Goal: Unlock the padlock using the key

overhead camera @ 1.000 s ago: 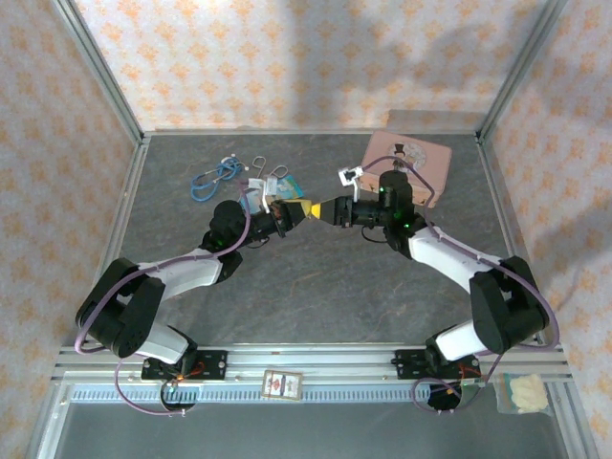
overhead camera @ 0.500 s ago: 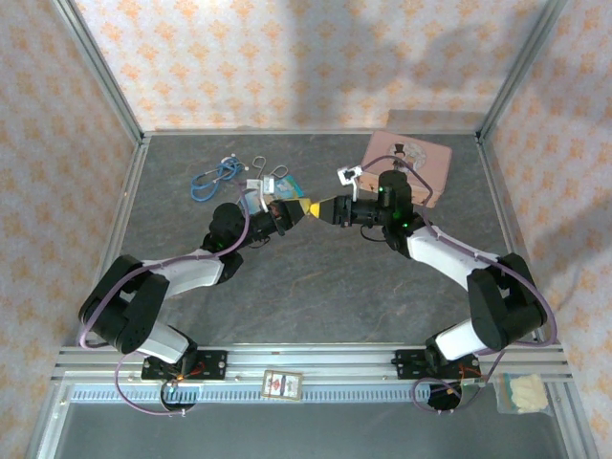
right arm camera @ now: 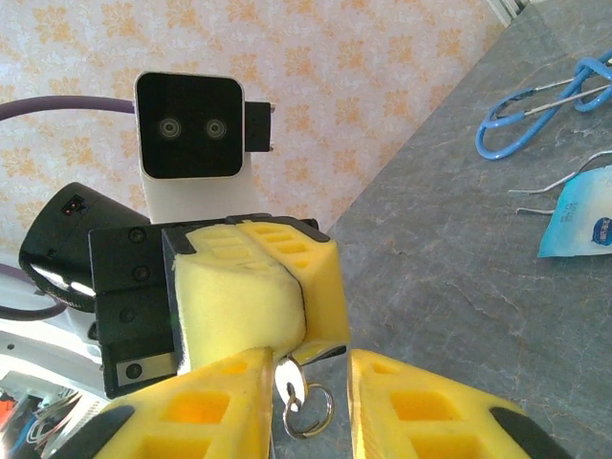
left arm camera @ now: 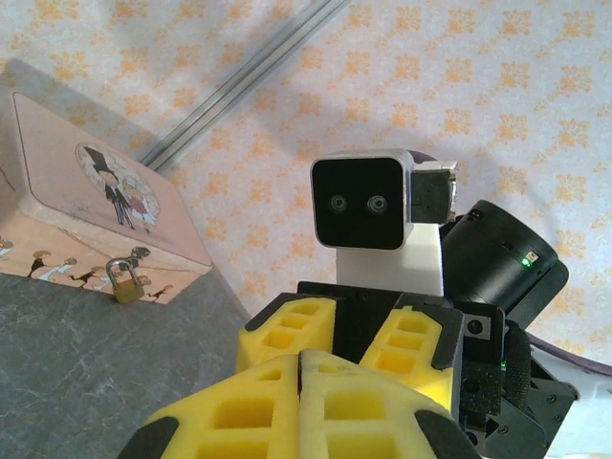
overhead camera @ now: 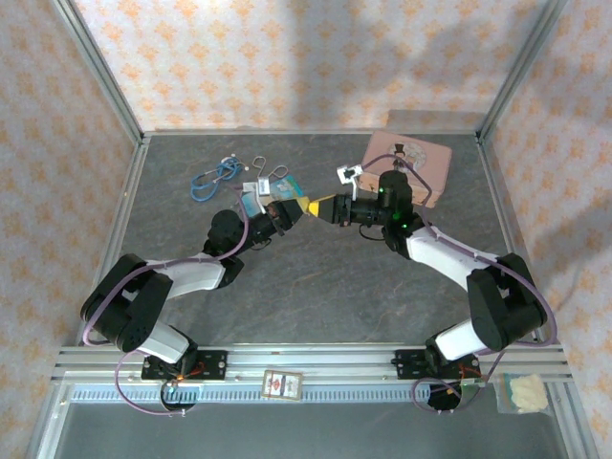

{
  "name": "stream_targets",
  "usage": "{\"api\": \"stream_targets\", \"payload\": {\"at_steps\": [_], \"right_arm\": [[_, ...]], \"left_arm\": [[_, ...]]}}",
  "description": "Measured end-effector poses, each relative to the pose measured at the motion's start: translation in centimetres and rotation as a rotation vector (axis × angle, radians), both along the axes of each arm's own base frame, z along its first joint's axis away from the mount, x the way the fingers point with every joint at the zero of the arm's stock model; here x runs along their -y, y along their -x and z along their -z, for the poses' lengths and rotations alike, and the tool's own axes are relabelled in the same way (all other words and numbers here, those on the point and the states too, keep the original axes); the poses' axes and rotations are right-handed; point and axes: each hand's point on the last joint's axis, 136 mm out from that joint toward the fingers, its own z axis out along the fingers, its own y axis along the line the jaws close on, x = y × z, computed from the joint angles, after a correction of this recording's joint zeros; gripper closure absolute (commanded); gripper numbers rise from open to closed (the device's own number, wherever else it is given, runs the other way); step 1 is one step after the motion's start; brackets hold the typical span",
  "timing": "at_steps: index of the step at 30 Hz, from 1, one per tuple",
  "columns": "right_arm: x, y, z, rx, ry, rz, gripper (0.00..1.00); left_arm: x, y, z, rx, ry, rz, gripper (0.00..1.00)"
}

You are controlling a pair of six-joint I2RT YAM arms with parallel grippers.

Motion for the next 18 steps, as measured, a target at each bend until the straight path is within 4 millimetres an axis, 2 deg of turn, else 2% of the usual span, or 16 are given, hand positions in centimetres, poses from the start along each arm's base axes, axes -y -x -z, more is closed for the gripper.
{"api": "stream_targets", "payload": {"at_steps": [5, 12, 18], "right_arm": [[-0.6, 1.3, 0.7, -0.03, 0.003, -0.043, 0.72], [-0.6, 1.5, 0.9, -0.048, -0.002, -0.045, 0.71], [0.1, 1.3, 0.5, -0.047, -0.003, -0.029, 0.62]], "left_arm": [[-0.1, 0.2, -1.2, 0.029, 0.041, -0.008, 1.0], [0.3, 0.9, -2.5, 0.064, 0.086, 0.002, 1.0], [0.3, 0.9, -2.6, 0.072, 0.084, -0.002, 1.0]]}}
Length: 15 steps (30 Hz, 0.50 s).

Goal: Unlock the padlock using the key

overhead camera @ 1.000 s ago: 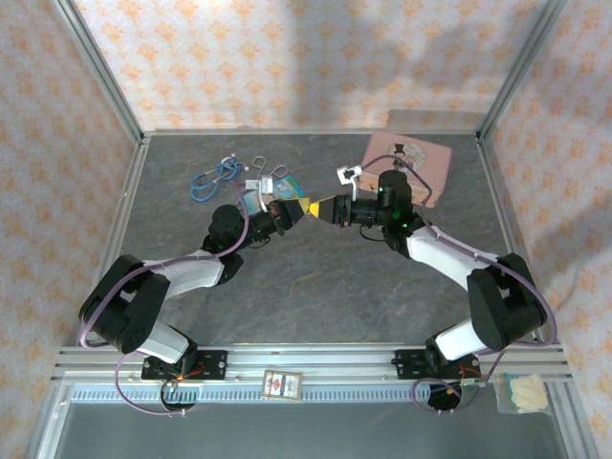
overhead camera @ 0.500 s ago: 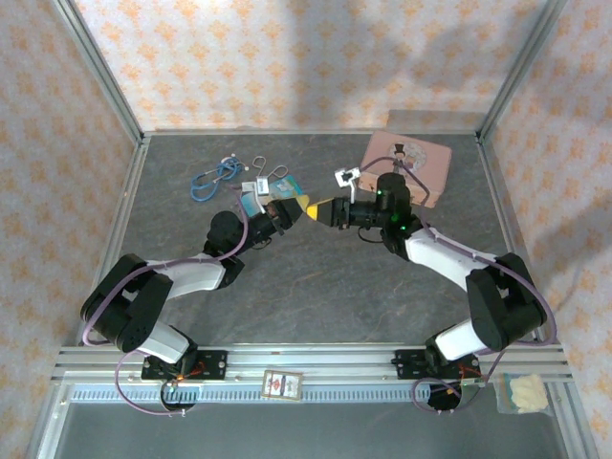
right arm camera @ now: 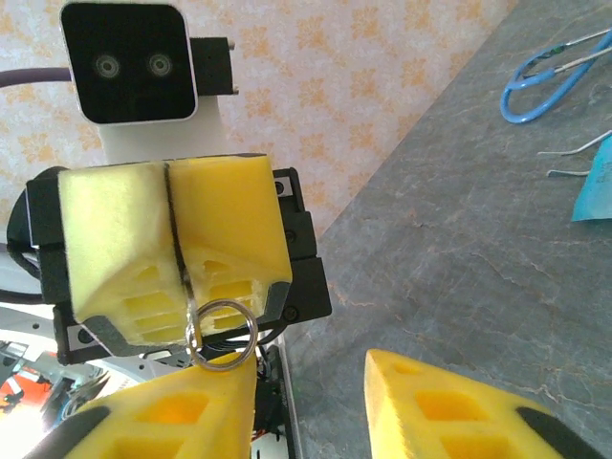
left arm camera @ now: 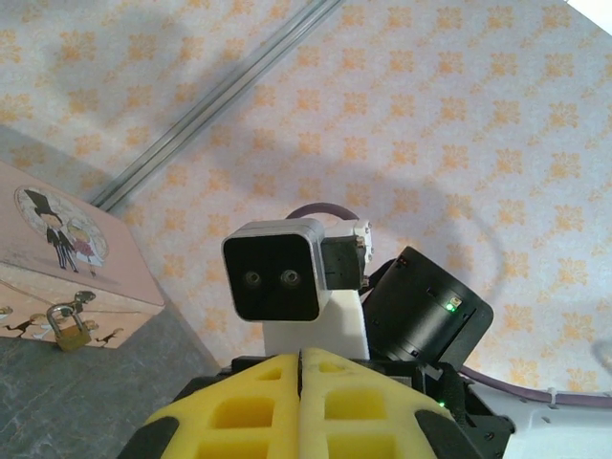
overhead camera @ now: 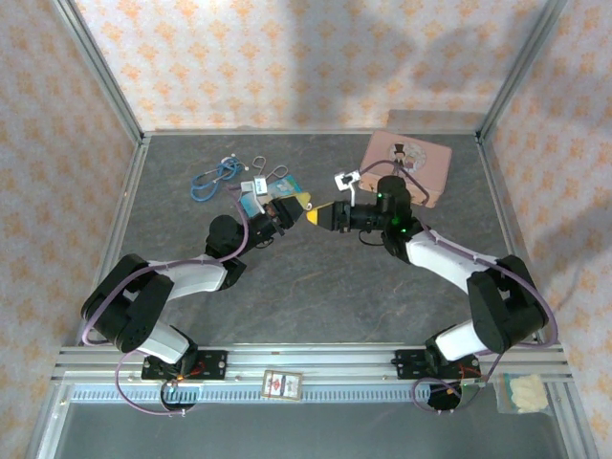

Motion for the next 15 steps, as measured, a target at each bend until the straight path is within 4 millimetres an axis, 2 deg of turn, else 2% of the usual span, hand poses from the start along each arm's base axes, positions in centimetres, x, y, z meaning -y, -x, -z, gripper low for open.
{"api": "stream_targets", "payload": {"at_steps": [6, 15], "right_arm": [[1.0, -0.1, -1.1, 0.04, -0.001, 0.022, 0.64], [0.3, 0.1, -1.6, 0.039, -0.033, 0.004, 0.71]], "left_arm": [[0.1, 0.1, 0.9, -0.012, -0.073, -0.022, 1.0], [0.3, 0.1, 1.6, -0.024, -0.103, -0.025, 1.0]]}}
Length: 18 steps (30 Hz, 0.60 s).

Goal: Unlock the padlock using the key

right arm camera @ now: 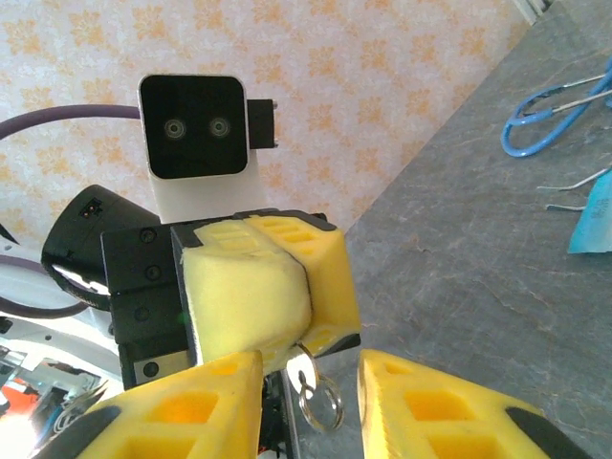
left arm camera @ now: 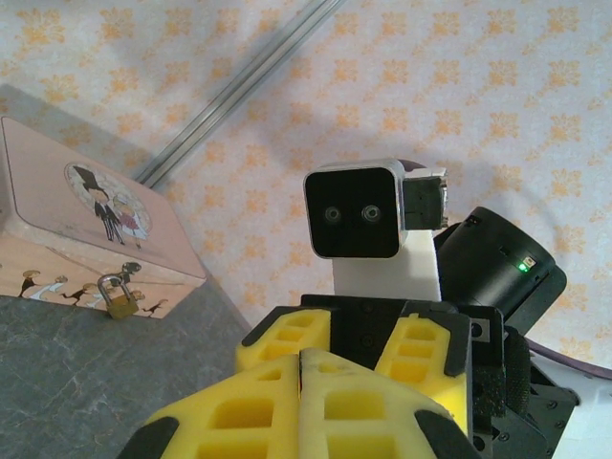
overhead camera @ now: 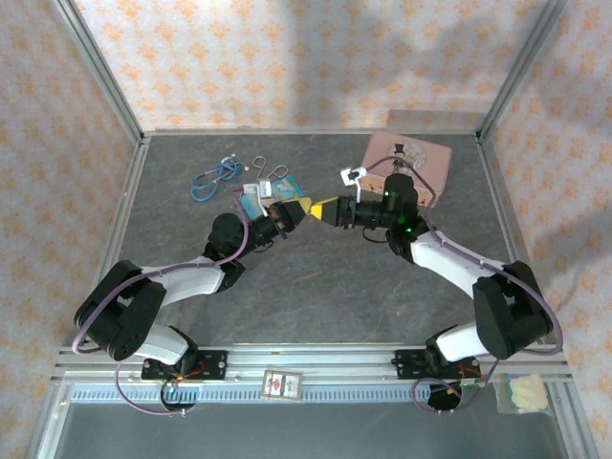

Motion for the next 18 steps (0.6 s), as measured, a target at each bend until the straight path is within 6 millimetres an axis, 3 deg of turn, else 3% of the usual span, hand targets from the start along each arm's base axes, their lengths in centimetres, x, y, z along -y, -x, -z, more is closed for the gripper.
{"api": "stream_targets", "payload": {"at_steps": [7, 14, 18], "right_arm": [[-0.48, -0.05, 0.32, -0.012, -0.01, -0.015, 0.81], [-0.61, -0.12, 0.47, -0.012, -0.01, -0.015, 0.76], [-0.7, -0.19, 0.69, -0.015, -0.008, -0.016, 0.86]], "left_arm": [[-0.06, -0.27, 0.22, -0.008, 0.0, -0.014, 1.0], [0.03, -0.17, -0.02, -0.013, 0.015, -0.01, 1.0], [0.04, -0.16, -0.02, -0.015, 0.016, -0.009, 1.0]]}}
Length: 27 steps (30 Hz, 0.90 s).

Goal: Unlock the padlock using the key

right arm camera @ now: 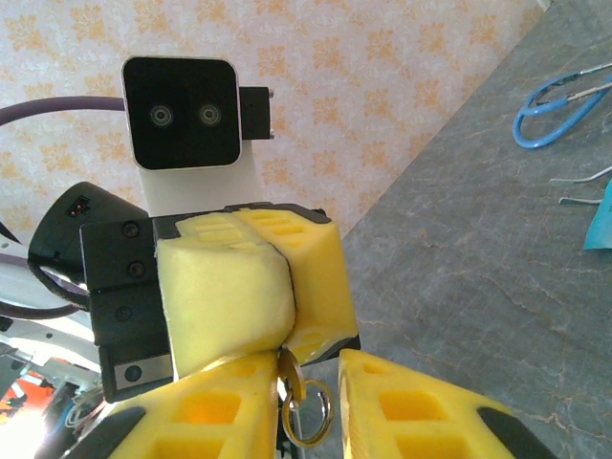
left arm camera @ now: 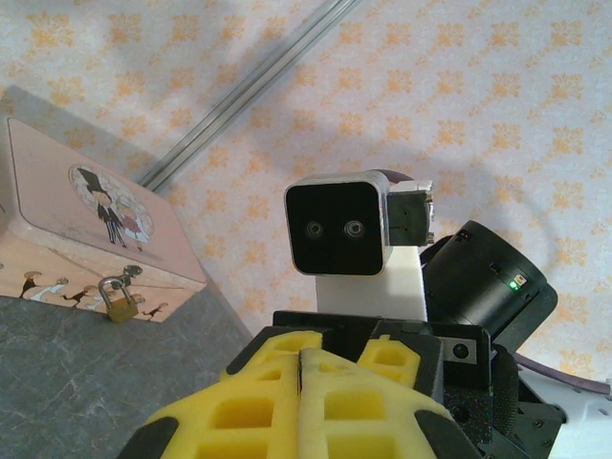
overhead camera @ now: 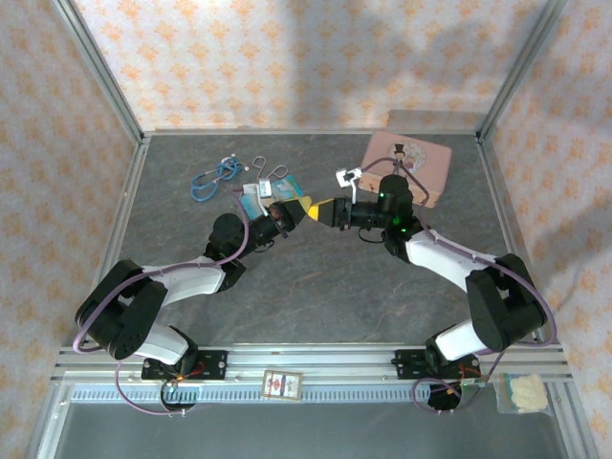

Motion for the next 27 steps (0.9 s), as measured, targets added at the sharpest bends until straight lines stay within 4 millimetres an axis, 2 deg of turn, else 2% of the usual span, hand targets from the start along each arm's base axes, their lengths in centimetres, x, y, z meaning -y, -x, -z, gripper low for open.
{"api": "stream_targets", "payload": {"at_steps": [3, 5, 6, 10, 11, 16, 21, 23, 27], "right_arm": [[-0.1, 0.1, -0.3, 0.01, -0.01, -0.004, 1.0], [0.0, 0.0, -0.4, 0.011, -0.016, -0.002, 1.0], [0.0, 0.0, -0.4, 0.013, -0.017, -0.002, 1.0], [0.1, 0.0, 0.0, 0.013, -0.01, 0.009, 1.0], [0.1, -0.1, 0.3, 0.012, -0.004, 0.016, 1.0], [0.5, -0.5, 1.4, 0.022, 0.039, 0.059, 1.0], [0.9, -1.1, 1.2, 0.072, 0.066, 0.118, 1.0], [1.1, -1.4, 1.1, 0.095, 0.08, 0.149, 1.0], [1.3, -1.8, 0.9, 0.133, 0.1, 0.201, 1.0]], "left_arm": [[0.0, -0.1, 0.0, 0.0, 0.002, -0.003, 1.0], [-0.1, -0.1, -0.2, 0.001, 0.01, -0.006, 1.0], [-0.1, -0.1, -0.2, 0.0, 0.011, -0.005, 0.91], [0.1, 0.1, -0.3, -0.004, 0.015, 0.004, 0.09], [0.0, 0.2, -0.5, -0.003, 0.017, 0.003, 0.01], [-2.2, -0.3, -2.2, 0.002, 0.024, -0.079, 0.01], [-4.0, -0.8, -3.7, 0.001, 0.015, -0.183, 0.01], [-4.2, -1.2, -3.2, -0.023, 0.002, -0.208, 0.02], [-4.3, -1.8, -1.6, -0.069, -0.029, -0.23, 0.19]]}}
